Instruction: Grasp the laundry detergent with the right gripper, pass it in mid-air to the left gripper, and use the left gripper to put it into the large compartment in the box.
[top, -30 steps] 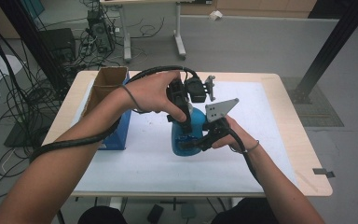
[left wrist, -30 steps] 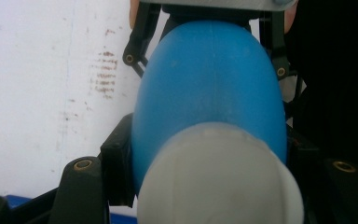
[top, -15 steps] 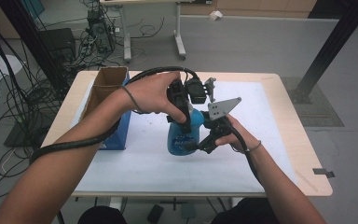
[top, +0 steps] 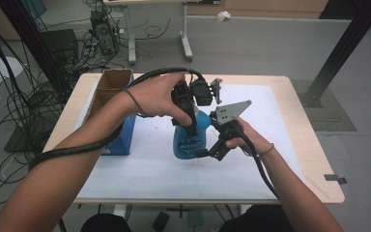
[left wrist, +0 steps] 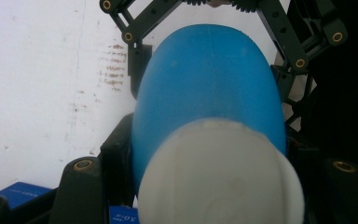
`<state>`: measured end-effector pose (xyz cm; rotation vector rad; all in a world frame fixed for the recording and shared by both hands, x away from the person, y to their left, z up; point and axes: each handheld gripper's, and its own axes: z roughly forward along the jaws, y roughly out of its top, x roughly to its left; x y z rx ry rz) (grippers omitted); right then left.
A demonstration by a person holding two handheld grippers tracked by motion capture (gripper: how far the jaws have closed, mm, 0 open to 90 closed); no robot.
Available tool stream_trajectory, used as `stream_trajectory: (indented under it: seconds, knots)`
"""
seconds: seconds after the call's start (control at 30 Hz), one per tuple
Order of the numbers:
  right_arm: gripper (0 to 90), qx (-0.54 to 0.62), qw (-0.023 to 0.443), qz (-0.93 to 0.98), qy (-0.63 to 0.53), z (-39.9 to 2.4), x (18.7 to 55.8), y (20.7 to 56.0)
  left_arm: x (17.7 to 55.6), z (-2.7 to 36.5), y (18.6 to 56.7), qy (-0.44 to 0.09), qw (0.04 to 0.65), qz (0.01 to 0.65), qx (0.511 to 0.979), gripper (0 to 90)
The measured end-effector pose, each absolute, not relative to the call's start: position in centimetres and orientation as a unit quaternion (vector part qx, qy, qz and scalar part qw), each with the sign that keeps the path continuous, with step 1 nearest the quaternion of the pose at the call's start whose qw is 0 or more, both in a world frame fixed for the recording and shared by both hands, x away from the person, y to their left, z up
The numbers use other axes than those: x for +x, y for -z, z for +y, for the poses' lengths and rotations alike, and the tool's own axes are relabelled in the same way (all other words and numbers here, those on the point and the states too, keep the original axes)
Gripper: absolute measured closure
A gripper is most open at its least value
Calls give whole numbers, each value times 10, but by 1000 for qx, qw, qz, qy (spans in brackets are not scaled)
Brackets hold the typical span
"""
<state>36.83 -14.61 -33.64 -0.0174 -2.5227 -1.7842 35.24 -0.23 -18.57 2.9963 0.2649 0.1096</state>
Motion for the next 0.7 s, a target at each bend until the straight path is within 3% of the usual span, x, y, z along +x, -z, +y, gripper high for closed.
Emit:
stream_trajectory:
  seconds: [0.7]
  knots:
    - [24,-49,56,-893,445,-163,379,333,356,8,181,-37,74,111,990,378]
